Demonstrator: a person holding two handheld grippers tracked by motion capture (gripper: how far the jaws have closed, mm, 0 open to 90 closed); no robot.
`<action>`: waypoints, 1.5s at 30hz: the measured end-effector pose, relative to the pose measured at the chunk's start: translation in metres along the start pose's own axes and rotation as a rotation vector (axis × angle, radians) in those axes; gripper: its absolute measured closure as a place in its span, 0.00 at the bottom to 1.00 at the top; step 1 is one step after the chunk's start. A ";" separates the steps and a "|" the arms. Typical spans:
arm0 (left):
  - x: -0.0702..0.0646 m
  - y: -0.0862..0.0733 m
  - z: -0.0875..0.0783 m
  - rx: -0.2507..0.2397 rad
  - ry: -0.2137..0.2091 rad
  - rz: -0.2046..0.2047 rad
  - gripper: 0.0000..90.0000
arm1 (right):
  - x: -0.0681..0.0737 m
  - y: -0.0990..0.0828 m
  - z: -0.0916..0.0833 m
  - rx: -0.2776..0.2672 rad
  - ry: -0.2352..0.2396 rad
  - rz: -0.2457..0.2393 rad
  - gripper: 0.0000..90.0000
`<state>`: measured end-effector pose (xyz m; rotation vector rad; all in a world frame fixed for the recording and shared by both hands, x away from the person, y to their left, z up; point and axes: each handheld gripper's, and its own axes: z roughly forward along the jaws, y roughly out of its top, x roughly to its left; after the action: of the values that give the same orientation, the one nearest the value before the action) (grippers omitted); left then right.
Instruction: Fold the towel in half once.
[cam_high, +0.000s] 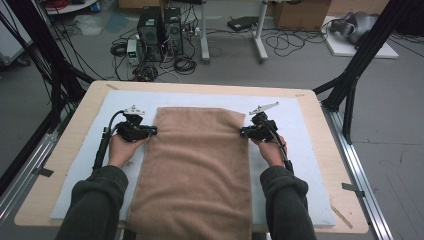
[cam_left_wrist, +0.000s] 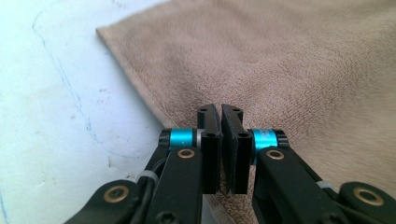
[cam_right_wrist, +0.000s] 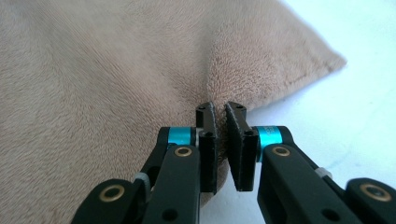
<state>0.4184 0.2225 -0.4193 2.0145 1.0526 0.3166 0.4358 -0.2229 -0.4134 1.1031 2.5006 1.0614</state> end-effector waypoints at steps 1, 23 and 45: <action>-0.001 0.001 -0.003 0.004 -0.007 0.007 0.96 | 0.000 0.001 -0.003 -0.006 0.002 -0.003 0.93; -0.062 -0.059 -0.084 -0.040 -0.111 0.161 0.95 | 0.073 -0.055 -0.074 -0.027 0.207 -0.141 0.92; -0.046 -0.045 -0.063 -0.033 -0.059 0.136 0.64 | 0.053 -0.044 -0.053 -0.012 0.121 -0.089 0.54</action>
<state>0.3300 0.2355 -0.4069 2.0576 0.8701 0.3416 0.3497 -0.2339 -0.4006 0.9413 2.6058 1.1489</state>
